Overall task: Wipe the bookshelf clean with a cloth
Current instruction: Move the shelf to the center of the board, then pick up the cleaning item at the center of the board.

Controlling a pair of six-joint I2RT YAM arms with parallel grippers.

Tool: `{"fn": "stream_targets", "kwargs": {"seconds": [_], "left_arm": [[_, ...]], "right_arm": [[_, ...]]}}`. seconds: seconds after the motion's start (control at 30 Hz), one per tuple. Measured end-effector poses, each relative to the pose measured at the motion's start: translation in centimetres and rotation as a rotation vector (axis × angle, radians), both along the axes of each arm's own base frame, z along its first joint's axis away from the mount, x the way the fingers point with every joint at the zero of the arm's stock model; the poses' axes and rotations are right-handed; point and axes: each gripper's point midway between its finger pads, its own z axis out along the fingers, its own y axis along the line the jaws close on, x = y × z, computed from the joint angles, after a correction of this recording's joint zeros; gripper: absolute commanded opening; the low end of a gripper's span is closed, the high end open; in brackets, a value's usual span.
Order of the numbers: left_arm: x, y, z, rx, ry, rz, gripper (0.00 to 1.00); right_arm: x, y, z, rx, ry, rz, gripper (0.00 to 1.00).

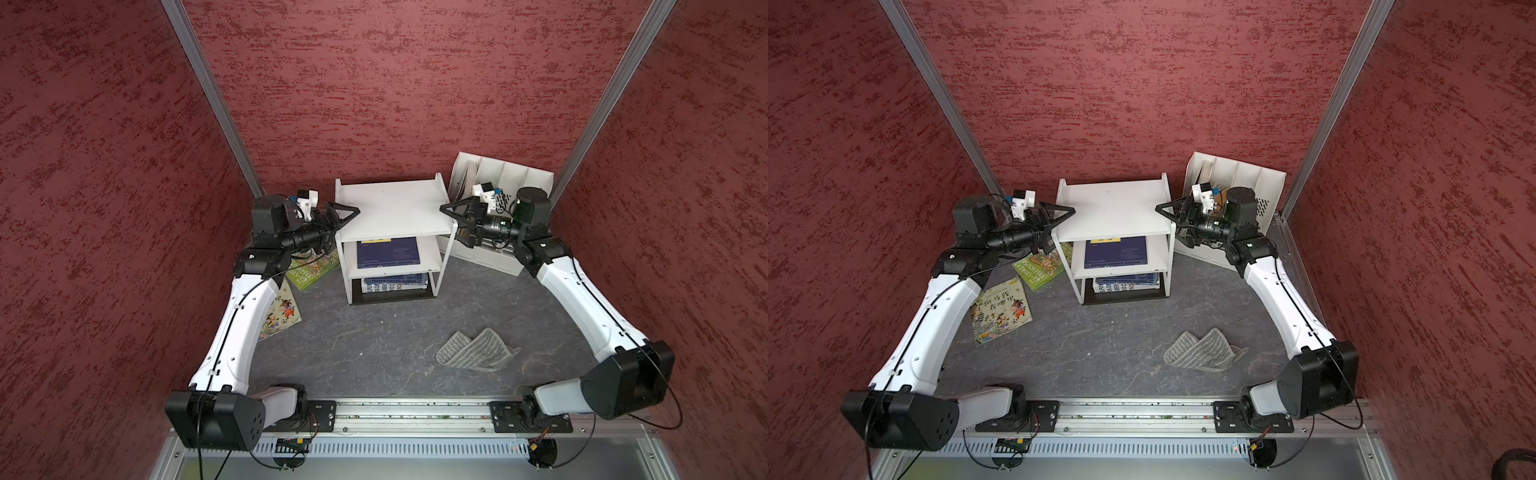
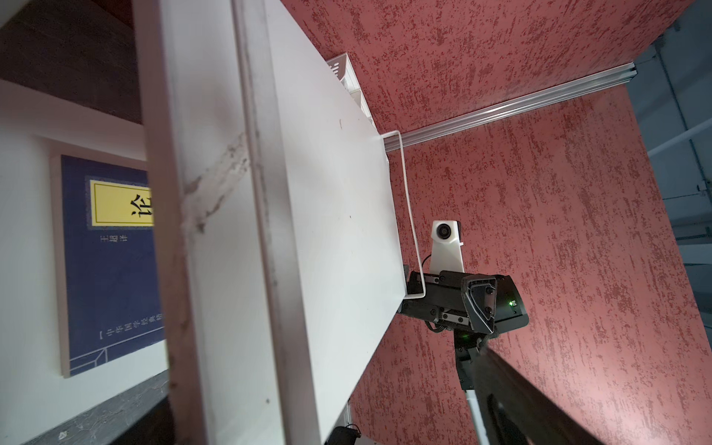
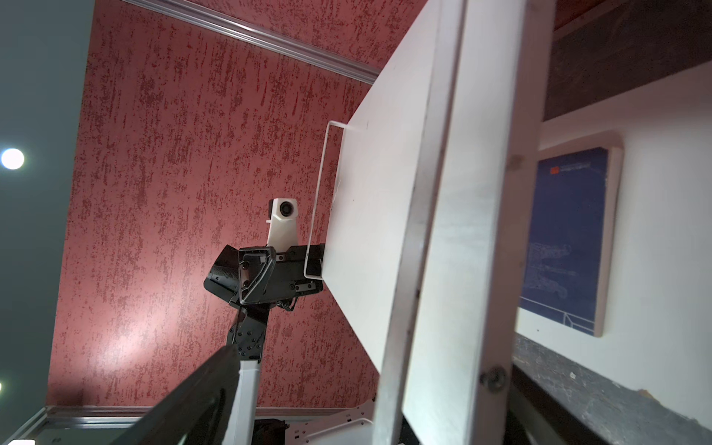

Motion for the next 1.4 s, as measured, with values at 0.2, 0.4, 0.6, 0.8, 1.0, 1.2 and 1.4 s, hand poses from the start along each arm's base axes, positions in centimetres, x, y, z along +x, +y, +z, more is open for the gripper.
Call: {"fn": "stream_targets", "kwargs": {"seconds": [0.2, 0.4, 0.6, 0.8, 1.0, 1.2, 1.4], "left_arm": [[-0.7, -0.6, 0.0, 0.003, 0.025, -0.026, 1.00], [-1.1, -0.6, 0.0, 0.012, 0.040, -0.035, 1.00], [-0.6, 3.6, 0.5, 0.029, 0.022, 0.103, 1.00], [-0.8, 5.9, 0.7, 0.061, 0.006, 0.181, 1.00], [-0.9, 6.6, 3.3, 0.176, -0.097, 0.220, 1.00], [-1.8, 4.7, 8.4, 0.308, -0.332, 0.233, 1.00], [-1.2, 2.0, 10.5, 0.361, -0.442, 0.205, 1.00]], "right_arm": [[-2.8, -0.7, 0.0, -0.009, 0.032, -0.006, 0.98], [-5.1, -1.1, -0.3, -0.047, 0.048, -0.006, 0.98], [-4.8, -5.2, -1.2, -0.216, 0.032, -0.209, 0.98], [-6.0, -12.7, -2.3, -0.397, 0.032, -0.518, 0.98], [-8.7, -15.7, -6.5, -0.593, 0.155, -0.580, 0.98], [-13.2, -15.8, -18.5, -0.769, 0.489, -0.447, 0.98], [-19.7, -14.1, -26.9, -0.930, 0.687, -0.282, 0.99]]}}
